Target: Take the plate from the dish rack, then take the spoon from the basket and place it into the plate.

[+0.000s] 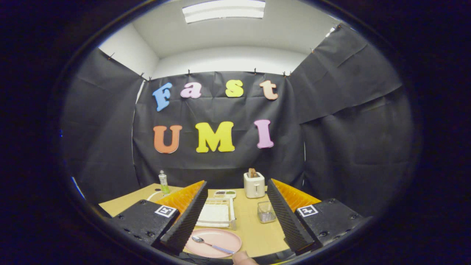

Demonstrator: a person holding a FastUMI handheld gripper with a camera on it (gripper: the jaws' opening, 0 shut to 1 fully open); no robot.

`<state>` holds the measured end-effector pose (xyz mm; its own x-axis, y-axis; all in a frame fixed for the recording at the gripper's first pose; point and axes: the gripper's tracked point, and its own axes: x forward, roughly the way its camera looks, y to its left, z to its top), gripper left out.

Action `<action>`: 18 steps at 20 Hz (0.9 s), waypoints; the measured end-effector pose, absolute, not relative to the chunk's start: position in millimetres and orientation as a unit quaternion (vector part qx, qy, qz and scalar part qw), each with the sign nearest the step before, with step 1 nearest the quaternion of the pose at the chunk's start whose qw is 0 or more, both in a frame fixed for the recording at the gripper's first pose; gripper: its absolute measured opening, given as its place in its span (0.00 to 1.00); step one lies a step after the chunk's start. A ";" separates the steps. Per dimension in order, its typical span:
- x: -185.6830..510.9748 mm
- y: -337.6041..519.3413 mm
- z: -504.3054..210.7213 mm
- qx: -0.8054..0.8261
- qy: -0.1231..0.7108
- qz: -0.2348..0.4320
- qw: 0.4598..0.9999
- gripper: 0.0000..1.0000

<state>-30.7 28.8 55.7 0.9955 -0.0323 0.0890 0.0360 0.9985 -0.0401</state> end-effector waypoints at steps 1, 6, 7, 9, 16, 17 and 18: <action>-36.2 28.3 61.1 -0.025 -0.043 -0.016 0.999 1.00; -49.3 25.5 69.2 -0.040 -0.041 -0.011 0.998 1.00; -49.0 23.6 68.4 -0.041 -0.039 -0.013 0.998 1.00; -49.3 20.1 67.2 -0.042 -0.036 -0.016 0.998 1.00; -53.7 6.8 75.1 -0.027 -0.040 -0.026 0.999 1.00; -55.2 3.9 79.0 -0.029 -0.046 -0.030 0.998 1.00; -55.2 1.3 80.2 -0.034 -0.051 -0.033 0.998 1.00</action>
